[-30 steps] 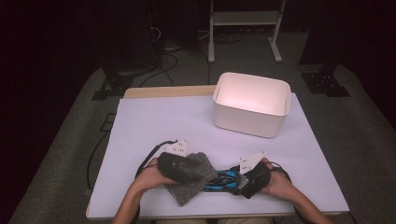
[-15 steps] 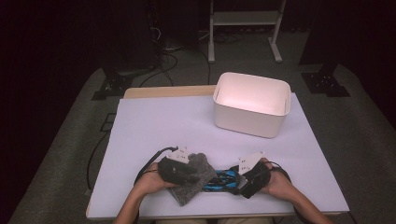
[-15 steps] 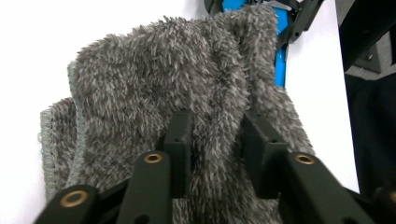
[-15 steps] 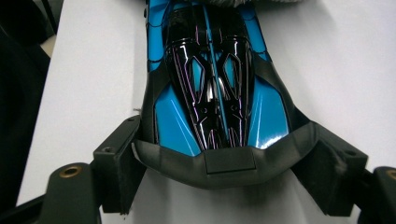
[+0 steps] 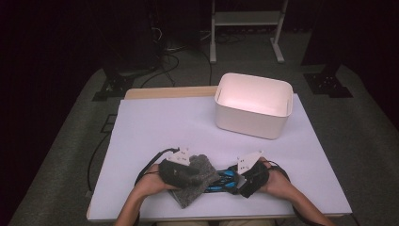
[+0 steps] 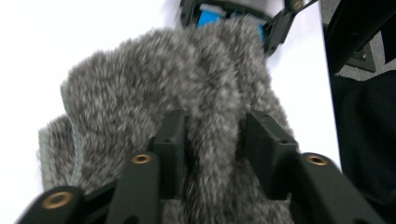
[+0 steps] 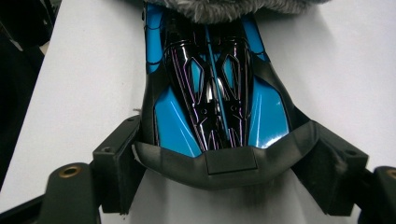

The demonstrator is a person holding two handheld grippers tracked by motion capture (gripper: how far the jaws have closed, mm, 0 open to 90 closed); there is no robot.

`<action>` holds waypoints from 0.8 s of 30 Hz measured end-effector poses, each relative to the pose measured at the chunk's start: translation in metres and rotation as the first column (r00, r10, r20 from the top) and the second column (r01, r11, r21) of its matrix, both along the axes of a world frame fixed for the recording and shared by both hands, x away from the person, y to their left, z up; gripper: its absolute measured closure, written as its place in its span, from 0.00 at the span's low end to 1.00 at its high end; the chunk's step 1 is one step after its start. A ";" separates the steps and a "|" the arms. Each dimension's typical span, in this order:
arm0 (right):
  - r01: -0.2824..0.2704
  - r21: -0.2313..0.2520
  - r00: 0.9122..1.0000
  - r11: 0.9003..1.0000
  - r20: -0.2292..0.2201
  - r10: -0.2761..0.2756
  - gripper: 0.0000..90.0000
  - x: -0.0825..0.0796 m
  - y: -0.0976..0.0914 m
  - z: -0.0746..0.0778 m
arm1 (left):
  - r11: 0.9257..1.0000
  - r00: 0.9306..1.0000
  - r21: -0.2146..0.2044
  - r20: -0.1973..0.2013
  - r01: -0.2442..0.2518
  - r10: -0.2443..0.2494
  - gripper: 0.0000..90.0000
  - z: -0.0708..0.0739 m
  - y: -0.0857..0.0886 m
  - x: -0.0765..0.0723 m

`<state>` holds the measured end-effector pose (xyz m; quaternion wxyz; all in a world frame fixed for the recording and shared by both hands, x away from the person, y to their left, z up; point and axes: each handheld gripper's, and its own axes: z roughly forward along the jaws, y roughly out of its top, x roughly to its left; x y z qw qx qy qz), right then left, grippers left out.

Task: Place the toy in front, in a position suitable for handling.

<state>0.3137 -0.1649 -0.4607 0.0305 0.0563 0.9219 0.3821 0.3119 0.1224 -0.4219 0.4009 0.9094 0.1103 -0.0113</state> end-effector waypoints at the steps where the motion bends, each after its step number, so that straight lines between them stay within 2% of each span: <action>1: 0.000 -0.001 1.000 1.000 0.000 0.000 0.25 0.000 0.000 0.000 | 1.000 1.000 -0.001 0.004 -0.003 0.003 0.55 0.001 -0.002 -0.001; 3: 0.000 0.004 1.000 1.000 0.000 0.000 0.25 0.000 0.000 0.000 | 1.000 1.000 0.001 0.005 -0.008 0.008 0.51 0.001 -0.005 0.000; 6: 0.000 0.012 1.000 1.000 0.001 0.000 0.25 0.000 -0.001 -0.001 | 1.000 1.000 0.005 -0.001 0.003 -0.003 0.52 -0.002 -0.013 0.001; 11: 0.004 0.018 1.000 1.000 -0.002 -0.004 0.25 0.000 -0.002 -0.002 | 1.000 1.000 0.012 0.025 0.001 -0.001 0.71 -0.006 -0.016 0.001; 17: 0.008 0.018 1.000 1.000 -0.002 -0.008 0.25 -0.001 -0.002 -0.002 | 1.000 0.999 0.027 0.032 0.013 -0.014 0.85 -0.007 -0.005 -0.001; 24: 0.005 0.023 1.000 1.000 -0.002 -0.005 0.25 0.000 -0.002 -0.002 | 0.997 1.000 0.067 0.016 -0.025 0.024 0.85 -0.009 0.019 0.001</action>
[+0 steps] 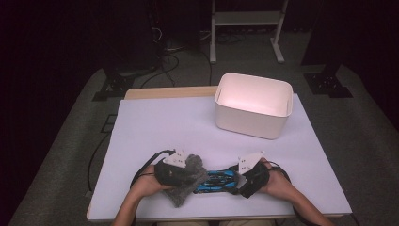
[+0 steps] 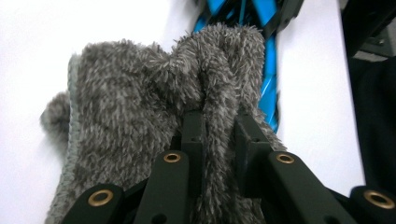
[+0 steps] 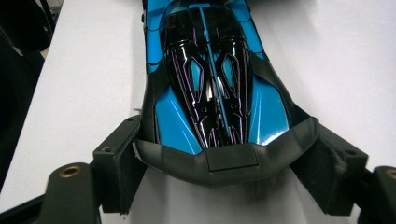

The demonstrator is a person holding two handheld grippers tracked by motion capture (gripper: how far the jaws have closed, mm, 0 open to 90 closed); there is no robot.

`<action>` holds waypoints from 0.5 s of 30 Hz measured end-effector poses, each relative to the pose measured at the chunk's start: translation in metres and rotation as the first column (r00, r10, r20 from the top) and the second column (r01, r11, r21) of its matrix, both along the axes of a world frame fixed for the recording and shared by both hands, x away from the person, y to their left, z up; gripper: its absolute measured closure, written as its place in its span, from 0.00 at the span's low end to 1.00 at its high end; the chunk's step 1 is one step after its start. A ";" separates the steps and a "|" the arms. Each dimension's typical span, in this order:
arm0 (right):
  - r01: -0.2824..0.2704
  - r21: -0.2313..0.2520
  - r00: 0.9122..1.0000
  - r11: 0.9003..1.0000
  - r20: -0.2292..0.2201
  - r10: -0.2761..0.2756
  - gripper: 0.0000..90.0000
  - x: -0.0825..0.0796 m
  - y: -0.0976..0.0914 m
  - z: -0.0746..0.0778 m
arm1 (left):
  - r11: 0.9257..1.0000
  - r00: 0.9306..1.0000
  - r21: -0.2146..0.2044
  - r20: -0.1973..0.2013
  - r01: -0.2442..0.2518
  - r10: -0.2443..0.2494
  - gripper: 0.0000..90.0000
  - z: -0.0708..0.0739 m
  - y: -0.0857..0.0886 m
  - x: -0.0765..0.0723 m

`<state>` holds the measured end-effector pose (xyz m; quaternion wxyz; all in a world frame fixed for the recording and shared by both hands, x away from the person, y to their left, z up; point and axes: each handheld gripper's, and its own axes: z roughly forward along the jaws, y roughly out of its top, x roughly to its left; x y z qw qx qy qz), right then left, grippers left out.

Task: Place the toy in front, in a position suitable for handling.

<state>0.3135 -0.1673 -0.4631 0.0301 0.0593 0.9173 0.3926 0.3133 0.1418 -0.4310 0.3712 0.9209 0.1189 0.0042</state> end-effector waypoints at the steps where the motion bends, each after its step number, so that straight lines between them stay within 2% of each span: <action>1: -0.002 0.001 1.000 1.000 0.001 0.002 0.25 0.000 0.000 0.000 | 1.000 1.000 0.002 -0.001 -0.002 0.002 0.85 0.000 0.002 0.000; 4: 0.000 -0.001 1.000 1.000 0.000 0.000 0.25 0.000 0.000 0.000 | 1.000 1.000 -0.009 -0.011 -0.003 0.003 0.85 -0.001 0.001 0.002; 7: 0.002 -0.006 1.000 1.000 -0.001 -0.002 0.25 0.000 0.001 0.001 | 1.000 1.000 -0.030 -0.012 0.006 -0.006 0.86 0.001 -0.008 0.004; 12: 0.005 -0.005 1.000 1.000 -0.003 -0.005 0.25 0.000 0.001 0.000 | 0.999 1.000 -0.052 0.025 0.016 -0.014 0.86 0.006 -0.040 0.005; 15: 0.007 -0.002 1.000 1.000 -0.005 -0.007 0.25 0.000 0.001 0.000 | 0.998 1.000 -0.056 0.029 0.013 -0.012 0.85 0.006 -0.042 0.007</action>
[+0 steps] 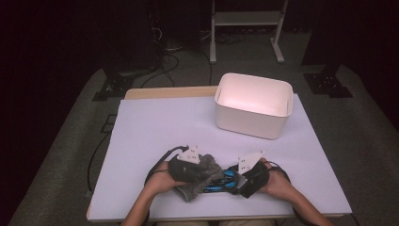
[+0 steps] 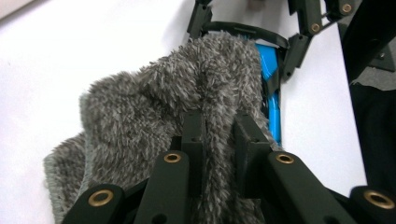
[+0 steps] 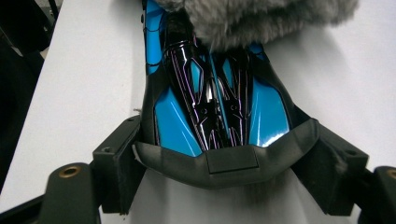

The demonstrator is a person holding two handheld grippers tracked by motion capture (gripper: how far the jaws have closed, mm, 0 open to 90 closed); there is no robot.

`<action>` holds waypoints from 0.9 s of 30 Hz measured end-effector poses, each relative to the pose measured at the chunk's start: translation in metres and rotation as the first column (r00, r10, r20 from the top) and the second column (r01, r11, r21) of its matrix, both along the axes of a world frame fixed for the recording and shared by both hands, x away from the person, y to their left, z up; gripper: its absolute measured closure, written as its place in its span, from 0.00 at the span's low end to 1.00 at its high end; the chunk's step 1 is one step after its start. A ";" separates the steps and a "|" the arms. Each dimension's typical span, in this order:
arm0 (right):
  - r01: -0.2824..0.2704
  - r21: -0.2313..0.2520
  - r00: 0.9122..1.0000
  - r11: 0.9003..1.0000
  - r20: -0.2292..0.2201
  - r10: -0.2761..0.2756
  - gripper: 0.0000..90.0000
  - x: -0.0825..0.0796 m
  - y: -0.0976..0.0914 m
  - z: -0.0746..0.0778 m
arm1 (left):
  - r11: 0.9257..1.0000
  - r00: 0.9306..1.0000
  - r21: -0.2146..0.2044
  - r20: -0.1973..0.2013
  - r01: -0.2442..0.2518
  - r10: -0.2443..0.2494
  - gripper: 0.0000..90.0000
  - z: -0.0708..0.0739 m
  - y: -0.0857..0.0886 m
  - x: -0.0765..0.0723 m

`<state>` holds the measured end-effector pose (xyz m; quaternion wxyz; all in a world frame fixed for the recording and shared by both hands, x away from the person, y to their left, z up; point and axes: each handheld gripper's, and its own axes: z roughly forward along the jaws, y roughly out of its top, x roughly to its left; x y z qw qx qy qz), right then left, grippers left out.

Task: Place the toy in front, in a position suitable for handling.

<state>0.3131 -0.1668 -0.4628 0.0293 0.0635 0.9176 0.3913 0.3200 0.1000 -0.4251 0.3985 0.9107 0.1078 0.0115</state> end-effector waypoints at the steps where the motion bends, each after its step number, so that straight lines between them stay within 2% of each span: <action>1: -0.001 0.000 1.000 1.000 0.001 0.001 0.25 0.000 0.000 0.000 | 1.000 1.000 -0.010 -0.002 -0.006 0.006 0.85 -0.002 0.003 0.000; 5: -0.002 -0.001 1.000 1.000 0.001 0.002 0.25 0.000 0.000 0.000 | 0.999 0.999 -0.012 0.001 -0.035 0.035 0.86 -0.003 0.016 0.003; 6: -0.002 -0.001 1.000 1.000 0.001 0.002 0.25 0.000 0.000 0.000 | 0.999 0.999 0.003 0.010 -0.048 0.048 0.86 -0.002 0.020 0.003; 7: -0.002 -0.001 1.000 1.000 0.001 0.002 0.25 0.000 0.000 0.000 | 0.997 0.997 0.035 0.025 -0.069 0.068 0.86 -0.002 0.025 0.003; 9: -0.003 -0.001 1.000 1.000 0.002 0.003 0.25 0.000 0.000 0.000 | 0.996 0.996 0.035 0.019 -0.083 0.082 0.86 -0.003 0.028 0.003; 11: -0.004 0.000 1.000 1.000 0.003 0.004 0.25 0.000 0.000 0.000 | 0.996 0.996 0.034 0.009 -0.087 0.086 0.86 -0.005 0.034 0.001; 15: -0.005 0.000 1.000 1.000 0.003 0.005 0.25 0.000 0.000 0.000 | 0.995 0.996 0.038 0.007 -0.088 0.088 0.86 -0.005 0.032 0.001; 19: -0.008 0.000 1.000 1.000 0.002 0.008 0.25 0.001 0.000 0.000 | 0.997 0.998 0.017 0.009 -0.069 0.069 0.86 -0.003 0.023 -0.001; 21: -0.008 0.000 1.000 1.000 0.002 0.008 0.25 0.001 0.000 0.000 | 0.999 1.000 -0.035 -0.027 0.006 -0.007 0.86 -0.001 0.013 -0.004; 22: -0.008 -0.003 1.000 1.000 0.002 0.008 0.25 0.001 0.000 0.000 | 0.999 0.999 -0.029 -0.028 0.034 -0.035 0.86 -0.001 0.005 -0.008; 23: -0.008 -0.004 1.000 1.000 0.002 0.008 0.25 0.001 0.000 0.000 | 0.999 0.999 -0.008 0.000 0.045 -0.045 0.86 -0.001 -0.002 -0.012; 25: -0.009 0.003 1.000 1.000 0.004 0.009 0.25 0.001 0.000 0.000 | 0.998 0.998 0.020 0.017 0.057 -0.057 0.86 0.003 -0.007 -0.014; 27: -0.008 0.000 1.000 1.000 0.005 0.008 0.25 0.001 0.000 0.000 | 0.999 0.999 0.001 0.000 0.050 -0.050 0.86 0.001 -0.003 -0.012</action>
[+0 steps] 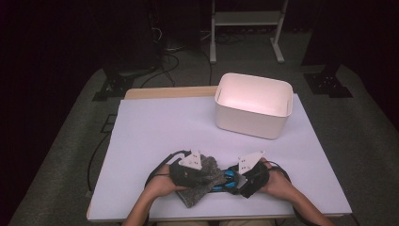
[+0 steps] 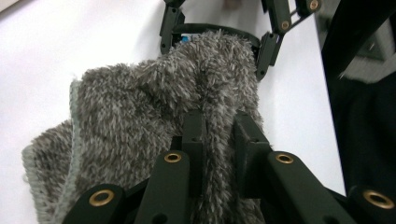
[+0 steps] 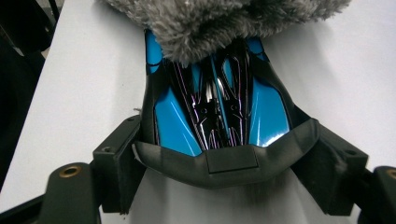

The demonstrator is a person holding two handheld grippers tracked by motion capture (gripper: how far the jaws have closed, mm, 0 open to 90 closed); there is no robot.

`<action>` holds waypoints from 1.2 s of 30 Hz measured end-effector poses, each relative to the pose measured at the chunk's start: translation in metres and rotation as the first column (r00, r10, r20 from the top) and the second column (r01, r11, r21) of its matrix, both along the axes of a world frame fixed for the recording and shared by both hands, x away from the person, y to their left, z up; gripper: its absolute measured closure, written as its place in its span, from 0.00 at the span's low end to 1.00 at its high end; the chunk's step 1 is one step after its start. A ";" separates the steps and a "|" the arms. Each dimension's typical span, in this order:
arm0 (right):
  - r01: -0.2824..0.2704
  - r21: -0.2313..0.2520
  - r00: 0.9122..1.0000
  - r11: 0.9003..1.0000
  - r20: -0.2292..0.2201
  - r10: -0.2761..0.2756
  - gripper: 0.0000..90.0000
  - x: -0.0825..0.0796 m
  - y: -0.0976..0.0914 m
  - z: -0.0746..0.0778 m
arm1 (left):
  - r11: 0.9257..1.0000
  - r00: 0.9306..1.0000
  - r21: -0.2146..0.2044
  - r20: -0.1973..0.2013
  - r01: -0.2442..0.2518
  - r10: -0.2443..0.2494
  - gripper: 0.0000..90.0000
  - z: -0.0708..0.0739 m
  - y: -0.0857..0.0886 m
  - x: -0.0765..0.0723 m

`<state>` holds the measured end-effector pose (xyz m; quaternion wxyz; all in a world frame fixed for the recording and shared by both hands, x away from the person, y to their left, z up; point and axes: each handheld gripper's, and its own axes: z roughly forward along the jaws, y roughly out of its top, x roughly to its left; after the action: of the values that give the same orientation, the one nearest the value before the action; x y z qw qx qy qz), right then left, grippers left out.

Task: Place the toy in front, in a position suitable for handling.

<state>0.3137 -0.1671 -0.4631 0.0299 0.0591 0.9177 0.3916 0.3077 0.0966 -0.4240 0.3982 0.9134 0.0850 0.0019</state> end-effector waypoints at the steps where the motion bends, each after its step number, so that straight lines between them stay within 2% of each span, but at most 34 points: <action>1: 0.001 -0.001 1.000 1.000 -0.001 -0.001 0.25 0.000 0.000 0.000 | 1.000 1.000 -0.006 -0.010 -0.002 0.002 0.86 -0.001 0.003 0.001; 5: 0.001 0.003 1.000 1.000 0.001 -0.001 0.25 0.000 0.000 0.000 | 0.999 0.999 0.038 -0.011 -0.037 0.037 0.86 -0.003 0.017 0.004; 11: 0.000 0.004 1.000 1.000 0.002 0.000 0.25 0.000 0.000 0.000 | 0.995 0.997 0.057 -0.025 -0.077 0.079 0.86 -0.005 0.039 0.008; 13: 0.001 0.002 1.000 1.000 0.000 -0.001 0.25 0.000 0.000 0.000 | 0.996 0.997 0.055 -0.035 -0.068 0.069 0.87 -0.005 0.040 0.008; 15: 0.001 0.001 1.000 1.000 0.000 -0.001 0.25 0.000 0.000 0.000 | 0.998 0.998 0.053 -0.042 -0.046 0.048 0.87 -0.004 0.035 0.007; 18: 0.004 -0.004 1.000 1.000 -0.001 -0.004 0.25 0.000 0.001 0.000 | 0.999 0.999 0.037 -0.041 0.011 -0.009 0.87 0.000 0.017 0.004; 21: 0.007 -0.002 1.000 1.000 -0.004 -0.007 0.25 0.000 0.001 0.000 | 0.996 0.997 0.026 -0.004 0.080 -0.079 0.87 0.003 -0.004 0.002; 24: 0.010 0.017 1.000 1.000 -0.011 -0.010 0.25 0.000 -0.001 -0.001 | 0.994 0.995 0.043 -0.012 0.098 -0.098 0.87 0.006 -0.010 0.007; 29: 0.017 0.016 1.000 1.000 -0.011 -0.017 0.25 -0.001 -0.001 -0.001 | 0.995 0.996 0.046 -0.017 0.086 -0.085 0.87 0.004 -0.003 0.006; 32: 0.013 0.009 1.000 1.000 -0.007 -0.013 0.25 0.000 0.000 -0.001 | 0.995 0.998 0.078 -0.014 0.056 -0.055 0.87 0.003 0.008 0.006; 36: 0.016 0.005 1.000 1.000 -0.008 -0.016 0.25 -0.001 0.000 0.000 | 0.992 1.000 0.126 -0.011 0.000 0.002 0.87 0.002 0.028 0.006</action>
<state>0.3129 -0.1667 -0.4634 0.0292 0.0680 0.9163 0.3936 0.3141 0.1243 -0.4224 0.3393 0.9366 0.0873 0.0023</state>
